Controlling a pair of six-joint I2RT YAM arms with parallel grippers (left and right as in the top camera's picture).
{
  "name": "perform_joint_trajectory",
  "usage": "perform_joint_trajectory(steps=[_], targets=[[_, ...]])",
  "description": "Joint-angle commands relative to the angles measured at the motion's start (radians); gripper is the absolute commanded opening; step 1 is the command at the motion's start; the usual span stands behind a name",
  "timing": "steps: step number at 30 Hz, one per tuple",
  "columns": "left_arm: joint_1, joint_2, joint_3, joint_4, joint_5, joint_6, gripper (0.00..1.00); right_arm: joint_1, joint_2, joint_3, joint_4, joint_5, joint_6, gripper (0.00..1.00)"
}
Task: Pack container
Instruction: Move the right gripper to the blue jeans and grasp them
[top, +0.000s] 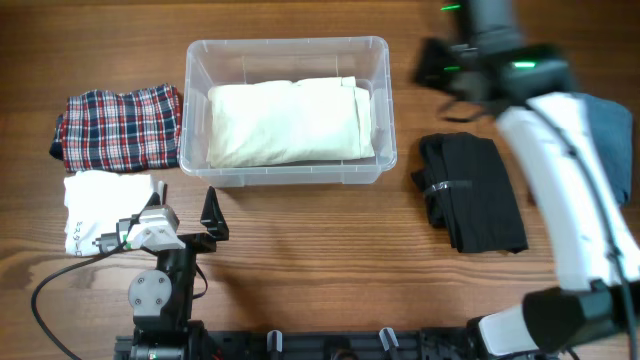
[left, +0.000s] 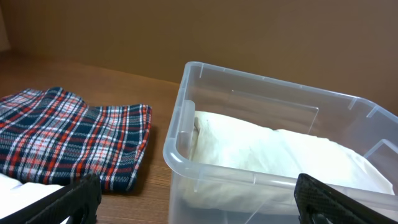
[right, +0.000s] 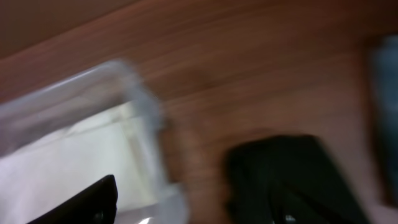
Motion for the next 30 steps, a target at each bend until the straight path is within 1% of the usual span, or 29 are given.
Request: perform_joint_trajectory(steps=[1, 3, 4, 6, 8, 9, 10, 14, 19, 21, 24, 27, 30], targets=[[-0.004, -0.005, -0.006, 0.003, -0.011, -0.006, 1.0, -0.212, -0.038, 0.006, -0.077, 0.018, -0.093, 0.8], [-0.004, -0.005, -0.006, 0.003, -0.011, -0.006, 1.0, -0.326, -0.026, 0.006, -0.126, 0.016, -0.085, 0.83], [-0.004, -0.005, -0.006, 0.003, -0.011, -0.006, 1.0, -0.388, -0.018, 0.006, -0.143, 0.004, -0.077, 0.88], [-0.004, -0.005, -0.006, 0.003, -0.011, -0.006, 1.0, -0.482, 0.001, 0.006, -0.164, -0.031, -0.049, 0.91], [-0.004, -0.005, -0.006, 0.003, -0.011, -0.006, 1.0, -0.562, 0.016, 0.004, -0.177, -0.06, -0.028, 0.92], [-0.004, -0.005, -0.006, 0.003, -0.011, -0.006, 1.0, -0.587, 0.02, 0.004, -0.182, -0.064, -0.021, 0.95], [-0.004, -0.005, -0.006, 0.003, -0.011, -0.006, 1.0, -0.637, 0.026, 0.004, -0.199, -0.063, 0.021, 1.0], [-0.004, -0.005, -0.006, 0.003, -0.011, -0.006, 1.0, -0.779, 0.03, 0.003, -0.259, -0.063, 0.135, 1.0], [-0.004, -0.005, -0.006, 0.003, -0.011, -0.006, 1.0, -0.89, 0.029, -0.056, -0.282, -0.076, 0.209, 1.0], [-0.004, -0.005, -0.006, 0.003, -0.011, -0.006, 1.0, -0.928, 0.03, -0.114, -0.261, -0.11, 0.228, 1.0], [-0.004, -0.005, -0.006, 0.003, -0.011, -0.006, 1.0, -0.962, 0.03, -0.225, -0.181, -0.161, 0.229, 1.0], [-0.004, -0.005, -0.006, 0.003, -0.011, -0.006, 1.0, -0.971, 0.03, -0.365, -0.08, -0.177, 0.265, 1.0], [-0.004, -0.005, -0.006, 0.003, -0.011, -0.006, 1.0, -0.971, 0.03, -0.507, 0.072, -0.227, 0.288, 1.0]])
